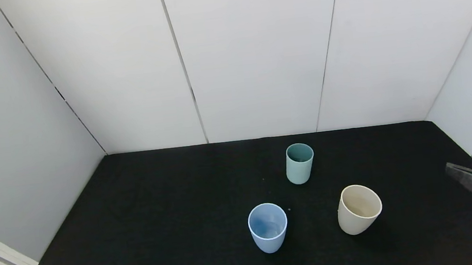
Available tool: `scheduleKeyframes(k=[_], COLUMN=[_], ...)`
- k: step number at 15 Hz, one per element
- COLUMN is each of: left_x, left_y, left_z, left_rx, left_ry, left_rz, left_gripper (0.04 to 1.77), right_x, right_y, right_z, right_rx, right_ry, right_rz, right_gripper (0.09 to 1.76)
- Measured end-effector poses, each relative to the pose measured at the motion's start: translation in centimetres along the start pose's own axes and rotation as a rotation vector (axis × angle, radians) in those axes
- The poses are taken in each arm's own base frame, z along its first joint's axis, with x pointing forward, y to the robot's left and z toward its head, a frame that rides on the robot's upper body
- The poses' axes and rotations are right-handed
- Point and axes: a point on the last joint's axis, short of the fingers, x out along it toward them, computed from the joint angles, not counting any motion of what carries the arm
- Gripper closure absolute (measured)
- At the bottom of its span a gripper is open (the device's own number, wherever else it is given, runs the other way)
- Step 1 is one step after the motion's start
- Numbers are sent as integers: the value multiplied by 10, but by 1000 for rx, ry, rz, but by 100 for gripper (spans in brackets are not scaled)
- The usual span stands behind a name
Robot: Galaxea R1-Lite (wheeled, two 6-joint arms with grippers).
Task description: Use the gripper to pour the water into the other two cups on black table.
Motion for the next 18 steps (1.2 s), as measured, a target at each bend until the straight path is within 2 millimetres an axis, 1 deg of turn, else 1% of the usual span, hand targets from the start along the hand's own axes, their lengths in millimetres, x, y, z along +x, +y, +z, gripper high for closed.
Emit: scheduleKeyframes(k=[2, 4, 6, 9, 11, 13, 15, 18], left_x=[0, 0, 0, 0, 0, 0, 0, 0], left_y=[0, 0, 0, 0, 0, 0, 0, 0], left_z=[0, 0, 0, 0, 0, 0, 0, 0], left_rx=[0, 0, 0, 0, 0, 0, 0, 0], left_ry=[0, 0, 0, 0, 0, 0, 0, 0], left_rz=[0, 0, 0, 0, 0, -1, -1, -1], left_gripper=[9, 9, 9, 9, 9, 9, 9, 9], right_x=[-15, -30, -51, -85, -102, -115, -121, -130], right_y=[-7, -20, -30, -31, -28, -25, -25, -25], right_z=[-9, -16, -28, -49, -64, -76, -89, -105], right_rx=[2, 30, 70, 95, 93, 84, 72, 35], right_ry=[17, 35, 54, 13, -19, -54, -70, -130], right_rz=[12, 32, 27, -5, -25, -30, -68, -29], right_gripper=[15, 15, 15, 15, 15, 15, 15, 15])
